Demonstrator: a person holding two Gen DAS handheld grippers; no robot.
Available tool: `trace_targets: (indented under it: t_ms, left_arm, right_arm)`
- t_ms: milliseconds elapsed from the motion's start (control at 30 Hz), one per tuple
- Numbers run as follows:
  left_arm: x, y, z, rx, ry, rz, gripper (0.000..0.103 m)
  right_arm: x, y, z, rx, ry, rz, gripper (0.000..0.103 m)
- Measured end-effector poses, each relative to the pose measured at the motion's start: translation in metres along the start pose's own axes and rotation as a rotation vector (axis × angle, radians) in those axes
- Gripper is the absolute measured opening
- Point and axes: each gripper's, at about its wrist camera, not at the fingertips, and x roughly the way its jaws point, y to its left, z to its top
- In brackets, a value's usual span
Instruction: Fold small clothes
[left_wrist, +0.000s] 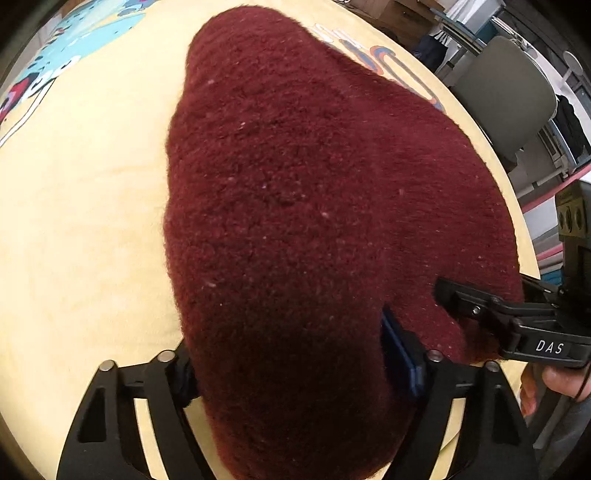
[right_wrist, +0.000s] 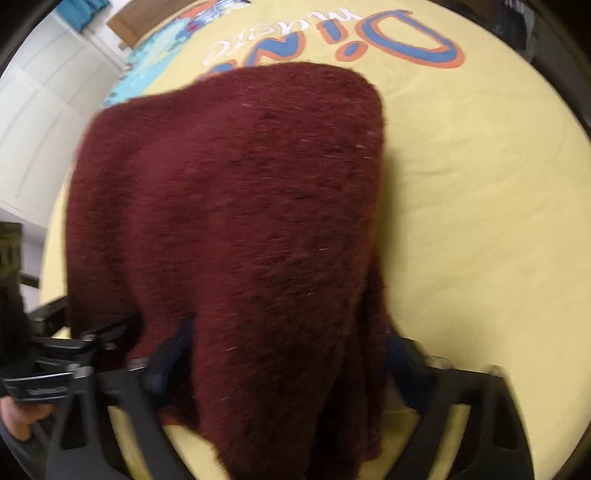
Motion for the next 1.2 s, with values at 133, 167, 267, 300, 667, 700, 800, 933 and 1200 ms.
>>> trace_targets:
  t_ms: [133,167,267,300,667,700,800,933,1200]
  left_arm:
    - [-0.005,0.0,0.002,0.018,-0.009,-0.015,0.056]
    - [-0.008,0.0,0.002,0.024,-0.009,-0.018,0.053]
    - [-0.022,-0.001,0.005,0.039,-0.031,-0.034,0.047]
    - [-0.028,-0.002,0.006,0.047,-0.042,-0.039,0.045]
    - [-0.128,0.034,0.003,0.094,-0.204,-0.082,0.043]
    - [-0.135,0.042,0.001,0.087,-0.216,-0.08,0.043]
    - [-0.152,0.069,-0.014,0.057,-0.244,-0.072,0.043]
    - [-0.156,0.102,-0.031,0.017,-0.259,-0.049,0.043]
    - [-0.111,0.18,-0.07,-0.133,-0.137,-0.066,0.047]
  right_arm:
    - [-0.006,0.011,0.001,-0.014,0.0,0.001,0.056]
    - [-0.008,0.013,0.0,-0.021,-0.007,0.0,0.05]
    - [-0.022,0.017,-0.002,-0.011,-0.038,0.006,0.041]
    - [-0.026,0.018,-0.002,-0.002,-0.048,0.013,0.039]
    - [-0.09,0.093,0.004,-0.104,-0.206,0.078,0.035]
    - [-0.091,0.101,0.005,-0.117,-0.213,0.083,0.035]
    - [-0.085,0.138,0.01,-0.161,-0.22,0.091,0.035]
    - [-0.058,0.171,0.013,-0.201,-0.196,0.095,0.035]
    - [0.04,0.193,-0.001,-0.2,-0.036,0.044,0.037]
